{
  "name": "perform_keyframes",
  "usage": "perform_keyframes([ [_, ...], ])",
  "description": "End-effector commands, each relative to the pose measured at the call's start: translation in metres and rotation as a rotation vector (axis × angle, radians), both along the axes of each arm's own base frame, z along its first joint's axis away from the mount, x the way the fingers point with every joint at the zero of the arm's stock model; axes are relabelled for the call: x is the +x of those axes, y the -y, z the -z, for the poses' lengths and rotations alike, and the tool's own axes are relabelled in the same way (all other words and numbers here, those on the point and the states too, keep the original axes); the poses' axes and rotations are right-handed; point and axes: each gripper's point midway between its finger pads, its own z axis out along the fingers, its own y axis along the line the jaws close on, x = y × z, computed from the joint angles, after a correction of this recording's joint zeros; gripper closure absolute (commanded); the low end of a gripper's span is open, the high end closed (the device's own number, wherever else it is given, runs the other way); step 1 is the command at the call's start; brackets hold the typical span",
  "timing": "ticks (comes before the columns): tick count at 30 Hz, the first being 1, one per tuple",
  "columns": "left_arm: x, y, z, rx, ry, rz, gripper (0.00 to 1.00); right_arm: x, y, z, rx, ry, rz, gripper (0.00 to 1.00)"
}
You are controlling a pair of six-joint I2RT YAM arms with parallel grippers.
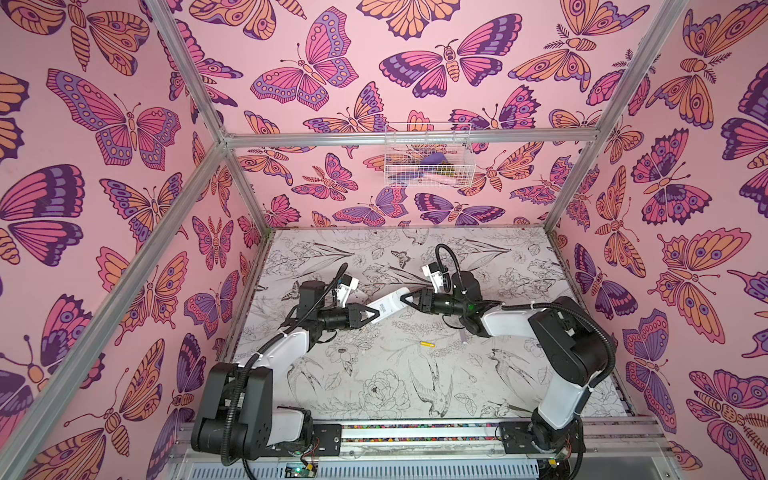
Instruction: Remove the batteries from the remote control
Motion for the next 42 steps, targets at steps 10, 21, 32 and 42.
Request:
perform_keyframes([
  [10,-0.005,0.007,0.004,0.016,-0.012,0.034,1.0,-0.013,-0.006,-0.016,0.017,0.074,-0.043,0.51],
  [21,0.002,0.007,0.022,0.054,-0.097,0.034,1.0,-0.013,0.026,-0.005,-0.015,0.074,0.02,0.51],
  [32,0.005,0.009,0.034,0.08,-0.123,0.039,1.0,-0.009,0.028,-0.003,-0.02,0.06,0.021,0.57],
  [42,0.008,0.013,0.036,0.084,-0.131,0.048,1.0,-0.014,0.021,0.006,0.001,0.01,0.012,0.65],
])
